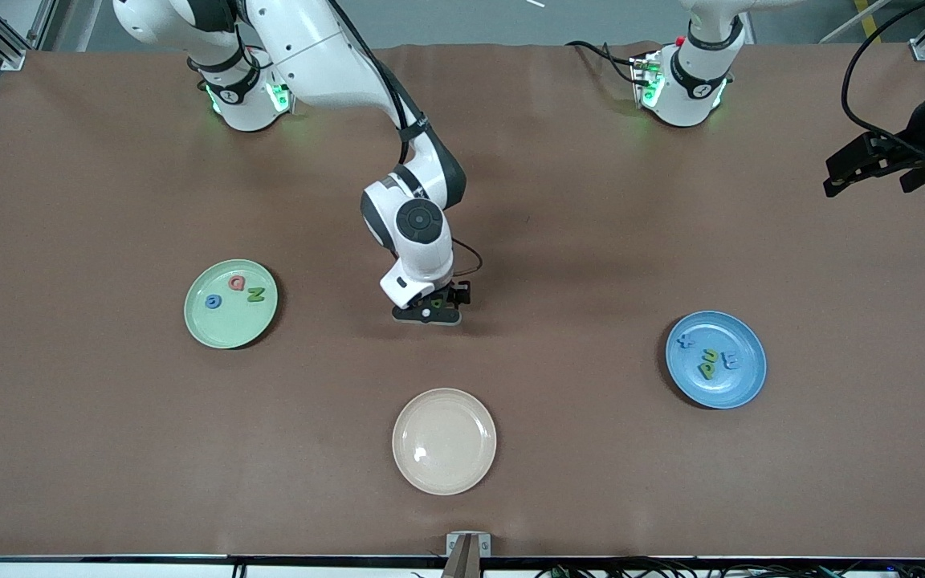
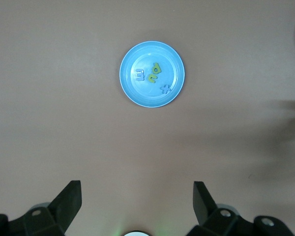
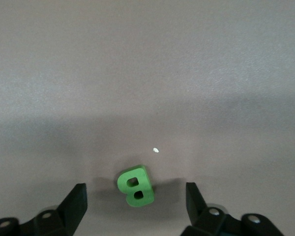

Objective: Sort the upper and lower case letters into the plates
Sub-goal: 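Carry the B over the green plate with the right gripper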

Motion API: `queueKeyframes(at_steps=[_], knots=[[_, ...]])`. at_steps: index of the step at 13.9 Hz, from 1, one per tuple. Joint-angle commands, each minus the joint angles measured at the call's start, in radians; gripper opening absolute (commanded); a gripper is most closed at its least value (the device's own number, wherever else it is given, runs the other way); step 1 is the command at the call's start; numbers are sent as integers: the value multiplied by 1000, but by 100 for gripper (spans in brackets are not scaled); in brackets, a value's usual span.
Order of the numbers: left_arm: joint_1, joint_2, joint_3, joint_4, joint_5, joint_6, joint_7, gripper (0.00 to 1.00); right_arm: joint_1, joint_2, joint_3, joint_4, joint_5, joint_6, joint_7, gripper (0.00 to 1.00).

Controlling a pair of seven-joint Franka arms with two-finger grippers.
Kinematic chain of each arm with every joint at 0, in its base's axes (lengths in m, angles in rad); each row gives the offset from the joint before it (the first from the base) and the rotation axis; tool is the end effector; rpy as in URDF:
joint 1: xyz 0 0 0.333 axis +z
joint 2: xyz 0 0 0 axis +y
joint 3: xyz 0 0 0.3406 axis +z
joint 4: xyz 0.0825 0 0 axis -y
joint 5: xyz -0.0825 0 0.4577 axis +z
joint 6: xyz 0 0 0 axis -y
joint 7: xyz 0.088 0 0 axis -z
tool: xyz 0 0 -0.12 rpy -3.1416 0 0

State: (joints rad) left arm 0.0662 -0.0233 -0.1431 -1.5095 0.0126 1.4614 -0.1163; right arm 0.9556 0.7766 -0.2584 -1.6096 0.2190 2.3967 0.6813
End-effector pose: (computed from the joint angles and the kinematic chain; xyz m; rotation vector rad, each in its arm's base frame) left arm 0.6070 -0.0463 0.6740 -3.1225 -0.0636 0.0365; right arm 0.5713 0.5089 0.1381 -3.1331 0.1063 -0.0787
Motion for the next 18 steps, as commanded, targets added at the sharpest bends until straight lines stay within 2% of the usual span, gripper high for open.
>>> queueKeyframes(at_steps=[1, 8, 9, 10, 11, 12, 15, 18], knots=[[4, -26, -3, -11, -11, -9, 17, 100, 5, 7, -2, 7, 10, 10, -12, 72], [6, -52, -3, -9, -13, -7, 17, 100, 9, 12, -2, 2, 2, 21, -20, 48], [4, -52, -3, -8, -11, -6, 17, 100, 9, 12, -2, 2, 0, 22, -22, 41], [4, -50, -3, -8, -6, -1, 17, 100, 8, 12, -4, 0, 0, 22, -31, 28], [4, -47, -1, -9, -6, 0, 17, 100, 6, 12, -2, 0, 2, 19, -32, 11], [6, -44, -1, -11, -5, 0, 17, 100, 5, 10, -2, 0, 3, 16, -23, 0], [1, -38, -1, -15, -5, 4, 15, 100, -24, -5, -7, -4, 3, 2, -54, 0], [4, -43, -3, -12, -11, 7, 14, 100, -113, -104, -10, -35, 3, -129, -195, 0]])
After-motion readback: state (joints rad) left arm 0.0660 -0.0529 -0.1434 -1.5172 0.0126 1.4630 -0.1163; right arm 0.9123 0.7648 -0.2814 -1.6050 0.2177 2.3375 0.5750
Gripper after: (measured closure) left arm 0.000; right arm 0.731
